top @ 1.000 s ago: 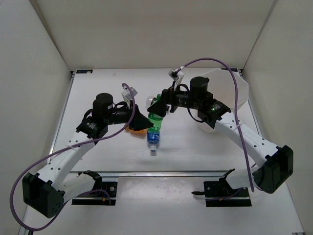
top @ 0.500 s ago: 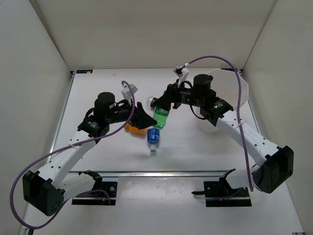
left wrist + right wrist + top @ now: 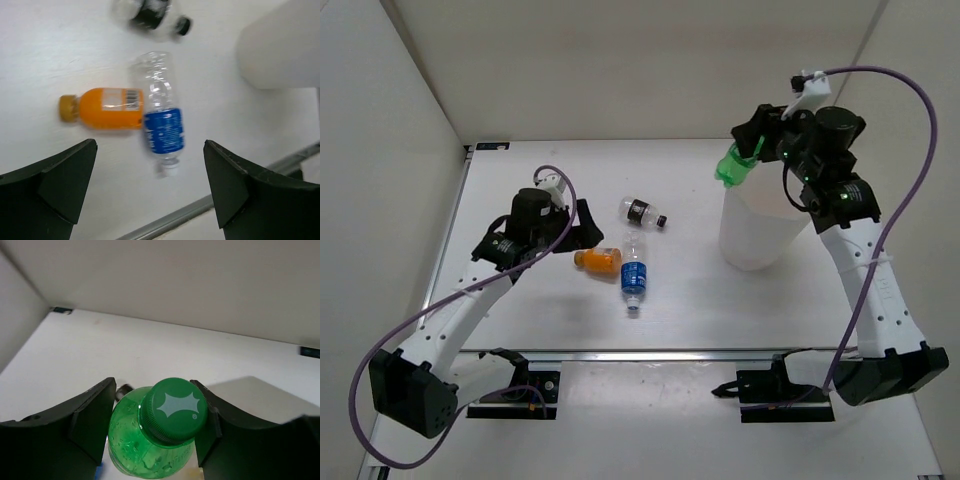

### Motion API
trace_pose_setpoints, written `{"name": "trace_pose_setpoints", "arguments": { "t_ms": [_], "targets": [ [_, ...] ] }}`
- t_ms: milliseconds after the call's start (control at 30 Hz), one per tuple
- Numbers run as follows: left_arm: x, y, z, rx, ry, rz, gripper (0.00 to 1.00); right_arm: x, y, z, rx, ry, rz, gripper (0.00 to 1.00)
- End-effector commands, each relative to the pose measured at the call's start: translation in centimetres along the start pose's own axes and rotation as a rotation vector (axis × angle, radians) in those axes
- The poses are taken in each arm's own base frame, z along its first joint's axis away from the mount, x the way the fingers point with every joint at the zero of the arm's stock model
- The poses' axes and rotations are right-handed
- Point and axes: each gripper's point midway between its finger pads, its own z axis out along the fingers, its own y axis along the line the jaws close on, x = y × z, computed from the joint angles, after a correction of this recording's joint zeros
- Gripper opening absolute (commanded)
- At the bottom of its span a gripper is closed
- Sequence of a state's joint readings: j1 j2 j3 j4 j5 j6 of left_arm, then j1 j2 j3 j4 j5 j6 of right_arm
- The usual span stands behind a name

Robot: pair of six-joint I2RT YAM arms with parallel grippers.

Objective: Put the plastic bottles in the bin

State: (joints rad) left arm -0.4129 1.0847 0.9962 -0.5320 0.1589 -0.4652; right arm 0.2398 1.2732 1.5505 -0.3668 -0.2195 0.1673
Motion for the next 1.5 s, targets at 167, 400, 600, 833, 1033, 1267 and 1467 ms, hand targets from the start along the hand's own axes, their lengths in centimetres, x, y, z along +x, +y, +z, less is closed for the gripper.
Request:
{"name": "trace_pose_setpoints", "arguments": {
  "t_ms": [167,400,600,833,1033,1267,1467],
  "targets": [
    [3.8,6.2,1.4,-0.272,0.103,-0.042,0.98,2.9,-12.5,-3.9,0.437,0.055,-0.033,0.1],
    [3.6,8.8,0.1,-0.36,0.095,-0.044,0.99,5.0,-14.1,-4.5,0.53,0.114,-0.059,0.86],
    [2.1,10.9,-2.6,-0.453,0.043,-0.015,0.98,-0.2,-7.4,-3.7,0.43,0.074,-0.19,1.0],
    [1.8,14.1,-6.9,-0.588,-0.01,-0.028,0.99,7.5,10.0,1.0,0.01,0.252,-0.233,0.99],
    [4.4,14.6,-9.1,-0.615,-0.002,-0.066,0.98,22.1,18.4,3.1,-0.201,0.522,-0.12,0.99],
    [5.3,12.0,-10.4,-0.55,-0.046,-0.068,0.99,31.4,18.6,3.7,-0.151,0.658,-0.058,0.97],
    [5.4,11.9,-11.3,-0.53,-0.06,-0.087,0.99,36.0,16.5,4.4,-0.041,0.689,-0.087,0.99]
  ]
}}
